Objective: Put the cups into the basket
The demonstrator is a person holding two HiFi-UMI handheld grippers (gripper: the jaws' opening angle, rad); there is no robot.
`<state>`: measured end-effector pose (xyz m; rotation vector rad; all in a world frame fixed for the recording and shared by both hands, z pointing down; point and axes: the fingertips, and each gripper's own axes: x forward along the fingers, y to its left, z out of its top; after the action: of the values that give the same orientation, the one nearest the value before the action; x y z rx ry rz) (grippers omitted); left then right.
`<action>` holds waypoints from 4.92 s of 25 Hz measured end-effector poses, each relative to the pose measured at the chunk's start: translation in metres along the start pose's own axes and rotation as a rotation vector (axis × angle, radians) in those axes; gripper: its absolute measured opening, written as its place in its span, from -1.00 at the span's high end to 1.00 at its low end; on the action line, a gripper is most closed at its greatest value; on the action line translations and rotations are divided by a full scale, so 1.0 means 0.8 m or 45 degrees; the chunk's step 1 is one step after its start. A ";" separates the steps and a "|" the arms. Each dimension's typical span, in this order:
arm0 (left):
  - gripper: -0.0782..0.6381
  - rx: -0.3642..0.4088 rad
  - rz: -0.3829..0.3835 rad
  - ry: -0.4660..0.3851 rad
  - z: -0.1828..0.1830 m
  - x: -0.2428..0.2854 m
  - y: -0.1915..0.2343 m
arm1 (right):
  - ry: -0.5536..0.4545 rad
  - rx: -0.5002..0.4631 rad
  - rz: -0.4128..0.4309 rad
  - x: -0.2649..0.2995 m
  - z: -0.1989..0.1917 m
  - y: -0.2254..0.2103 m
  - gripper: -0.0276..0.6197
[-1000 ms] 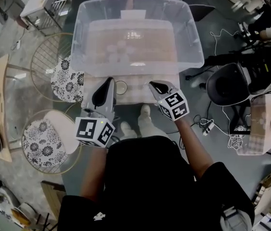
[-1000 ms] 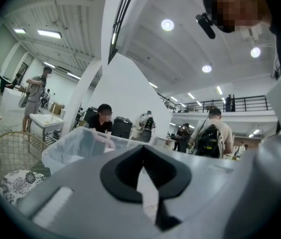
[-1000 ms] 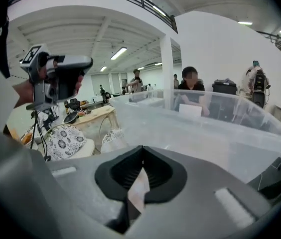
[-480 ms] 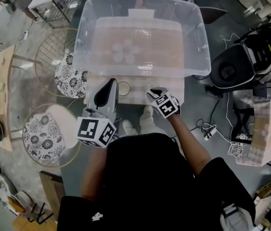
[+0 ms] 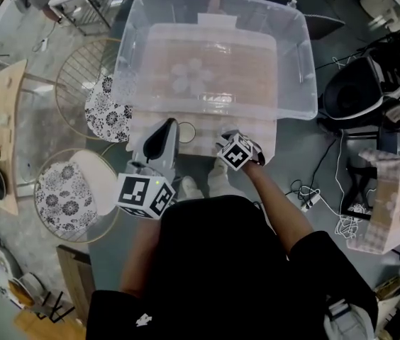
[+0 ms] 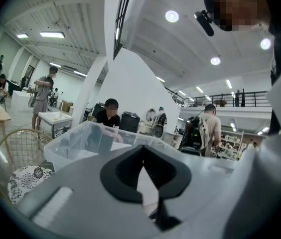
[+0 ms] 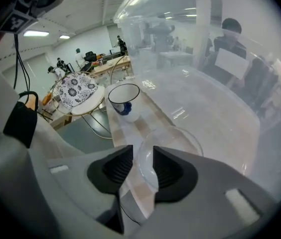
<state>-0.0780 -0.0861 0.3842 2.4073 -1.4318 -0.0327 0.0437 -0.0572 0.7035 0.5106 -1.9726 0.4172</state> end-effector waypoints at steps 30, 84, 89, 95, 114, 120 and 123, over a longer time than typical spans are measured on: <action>0.76 -0.027 0.069 -0.033 0.008 0.001 0.030 | 0.372 -0.357 0.005 0.012 -0.032 0.000 0.82; 0.76 -0.047 -0.060 -0.008 0.001 0.087 -0.011 | -0.341 -0.355 -0.175 -0.352 0.178 -0.035 0.82; 0.76 -0.043 -0.026 -0.005 0.002 0.094 -0.007 | -0.333 -0.361 -0.188 -0.341 0.191 -0.078 0.82; 0.76 -0.039 0.019 -0.003 0.002 0.101 -0.003 | -0.283 -0.326 -0.161 -0.300 0.192 -0.131 0.82; 0.76 -0.051 0.180 0.046 -0.011 0.097 0.031 | 0.101 -0.312 -0.085 -0.115 0.162 -0.255 0.82; 0.76 -0.048 0.228 0.049 -0.013 0.090 0.037 | 0.197 -0.417 -0.027 -0.062 0.147 -0.258 0.82; 0.76 -0.049 0.253 0.053 -0.016 0.087 0.040 | 0.248 -0.433 -0.005 -0.037 0.131 -0.262 0.82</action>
<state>-0.0687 -0.1563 0.4163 2.2113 -1.6279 0.0374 0.0855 -0.2823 0.6463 0.2468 -1.8045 0.1180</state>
